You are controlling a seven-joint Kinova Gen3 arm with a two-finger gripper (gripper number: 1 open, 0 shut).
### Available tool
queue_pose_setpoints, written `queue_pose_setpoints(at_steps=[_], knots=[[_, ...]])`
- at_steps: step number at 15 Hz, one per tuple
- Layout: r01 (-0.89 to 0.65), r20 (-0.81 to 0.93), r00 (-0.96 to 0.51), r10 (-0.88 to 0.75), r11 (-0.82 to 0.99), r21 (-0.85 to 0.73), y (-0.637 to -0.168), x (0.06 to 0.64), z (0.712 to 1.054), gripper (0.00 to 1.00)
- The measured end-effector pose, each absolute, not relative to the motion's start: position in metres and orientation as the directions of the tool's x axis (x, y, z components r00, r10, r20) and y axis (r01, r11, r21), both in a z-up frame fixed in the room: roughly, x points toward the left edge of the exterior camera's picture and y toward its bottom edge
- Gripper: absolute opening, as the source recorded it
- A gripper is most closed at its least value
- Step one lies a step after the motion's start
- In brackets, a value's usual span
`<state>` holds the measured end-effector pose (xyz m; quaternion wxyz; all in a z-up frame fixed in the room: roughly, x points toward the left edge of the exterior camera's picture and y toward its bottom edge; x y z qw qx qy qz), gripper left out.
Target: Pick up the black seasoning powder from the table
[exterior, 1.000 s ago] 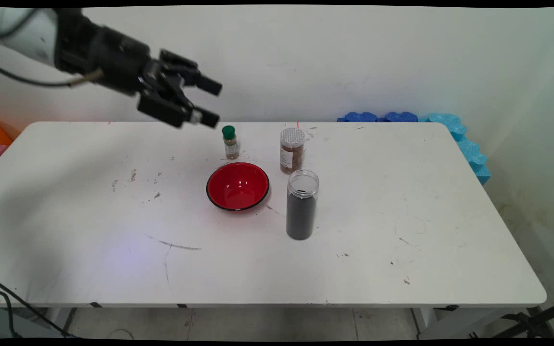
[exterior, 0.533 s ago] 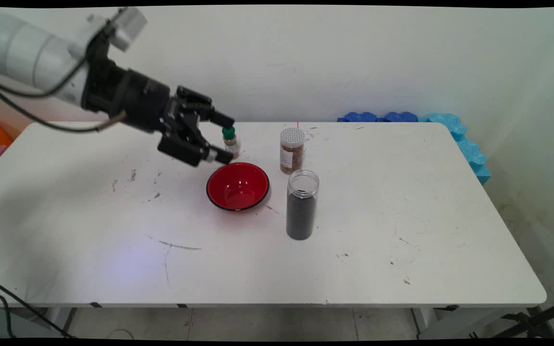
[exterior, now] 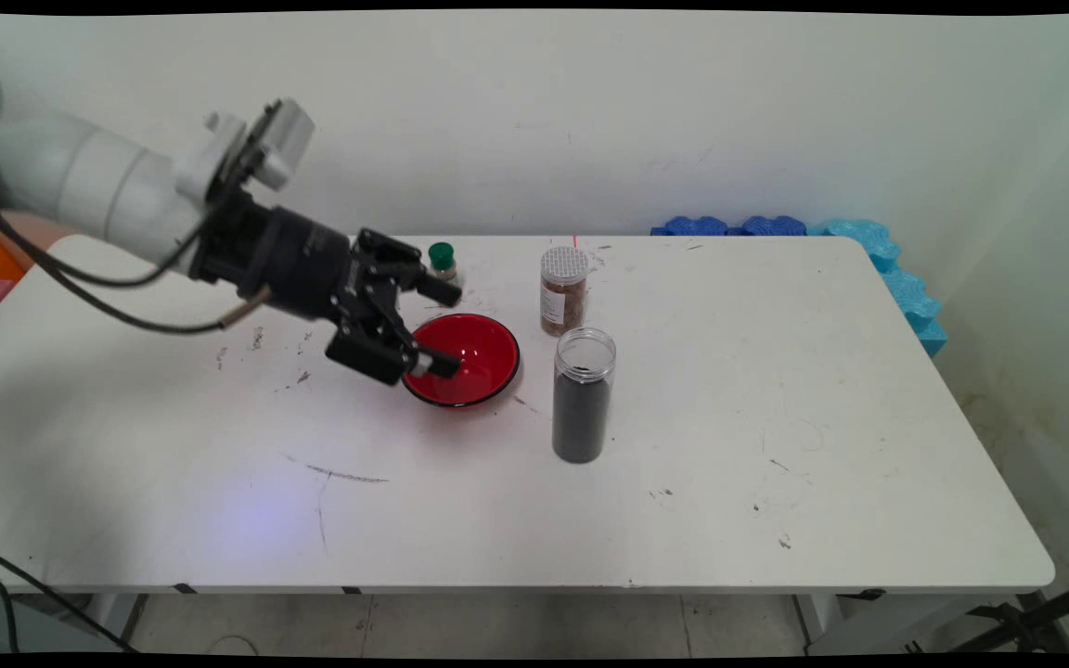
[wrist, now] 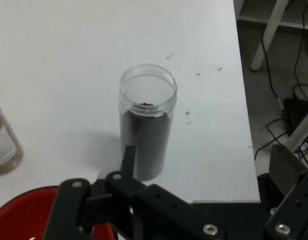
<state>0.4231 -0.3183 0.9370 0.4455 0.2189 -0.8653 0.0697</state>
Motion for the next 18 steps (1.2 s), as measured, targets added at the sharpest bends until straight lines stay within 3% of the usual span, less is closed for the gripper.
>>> queue_pose_setpoints(at_steps=[18], knots=[[-0.459, 0.838, -0.46, -0.293, 0.887, 0.058, -0.343, 0.369, 0.846, 1.0]])
